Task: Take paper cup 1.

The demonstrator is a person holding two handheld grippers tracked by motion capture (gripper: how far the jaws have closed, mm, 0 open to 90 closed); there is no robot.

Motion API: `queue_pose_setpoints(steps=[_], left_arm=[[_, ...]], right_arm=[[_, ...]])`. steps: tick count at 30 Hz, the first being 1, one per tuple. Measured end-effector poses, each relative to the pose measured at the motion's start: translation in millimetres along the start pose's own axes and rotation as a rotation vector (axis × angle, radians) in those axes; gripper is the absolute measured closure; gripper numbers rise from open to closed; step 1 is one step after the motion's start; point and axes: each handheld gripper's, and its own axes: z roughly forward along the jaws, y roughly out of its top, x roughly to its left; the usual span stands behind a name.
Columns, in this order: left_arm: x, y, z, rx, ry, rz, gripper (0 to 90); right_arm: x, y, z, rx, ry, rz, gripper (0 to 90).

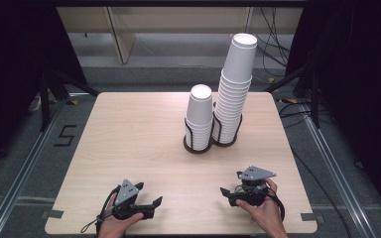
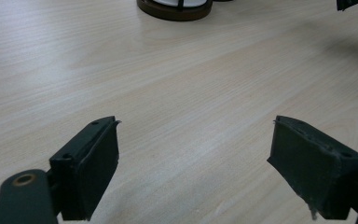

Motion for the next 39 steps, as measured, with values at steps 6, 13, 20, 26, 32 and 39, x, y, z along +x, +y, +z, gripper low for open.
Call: queue_pose_setpoints(steps=[6, 13, 20, 26, 32, 39], left_arm=[[0.2, 0.4, -0.5, 0.002, -0.003, 0.002, 14.9], [-0.4, 0.4, -1.0, -0.002, 0.003, -0.002, 14.8], [-0.7, 0.6, -1.1, 0.007, 0.004, 0.009, 14.7], [-0.4, 0.8, -1.9, 0.005, 0.01, 0.006, 14.7], [-0.6, 0.6, -1.5, 0.004, 0.011, 0.003, 14.7], [1.8, 0.3, -2.8, 0.0, 0.023, -0.007, 14.5]], right_arm=[[1.4, 4.5, 1.6, -0.024, 0.014, 0.033, 19.9], [5.3, 11.3, 4.0, -0.039, 0.017, 0.01, 20.5], [6.3, 22.8, 3.4, -0.079, 0.022, 0.034, 21.4], [2.9, 31.9, 3.5, -0.092, 0.021, 0.035, 23.3], [3.3, 40.9, 4.5, -0.111, 0.015, -0.009, 23.7], [2.6, 58.2, 5.8, -0.115, 0.045, -0.023, 22.6]])
